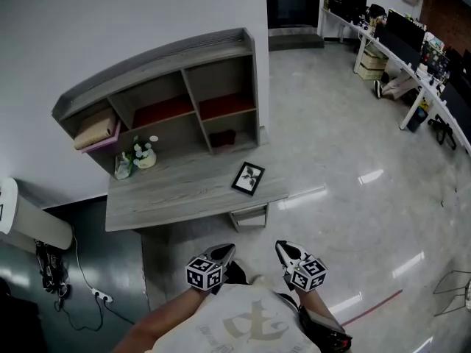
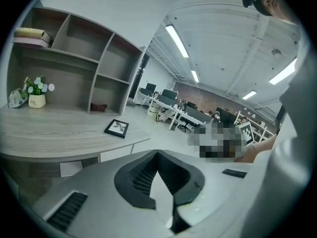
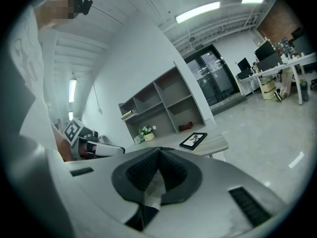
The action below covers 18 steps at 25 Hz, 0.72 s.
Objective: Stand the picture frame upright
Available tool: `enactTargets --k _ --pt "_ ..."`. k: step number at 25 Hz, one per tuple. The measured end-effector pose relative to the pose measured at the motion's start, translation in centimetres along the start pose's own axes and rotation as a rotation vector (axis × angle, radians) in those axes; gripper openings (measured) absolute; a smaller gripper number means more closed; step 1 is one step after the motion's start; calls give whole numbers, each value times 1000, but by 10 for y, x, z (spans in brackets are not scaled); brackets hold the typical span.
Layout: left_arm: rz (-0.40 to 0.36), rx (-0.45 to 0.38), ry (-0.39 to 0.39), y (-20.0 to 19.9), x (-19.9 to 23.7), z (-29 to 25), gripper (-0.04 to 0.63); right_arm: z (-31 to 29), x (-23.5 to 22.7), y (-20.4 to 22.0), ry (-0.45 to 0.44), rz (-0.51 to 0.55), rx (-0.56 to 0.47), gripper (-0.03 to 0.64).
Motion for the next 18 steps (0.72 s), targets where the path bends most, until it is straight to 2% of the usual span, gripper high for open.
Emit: enactTargets --k 7,18 --pt "10 -9 -15 -2 8 -4 2 -8 -1 1 -28 3 -5 5" --pt "26 -38 -23 -13 22 -13 2 -21 -17 -9 -10 -1 -2 5"
Point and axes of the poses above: the fingertips, and each gripper's own axes: z backward along the fingers, x to its left, y out of its underside, the point moved 5 cm from there along z, backward along the fingers, and after that the axes turned 2 degrees about y, right-handed, at the moved point
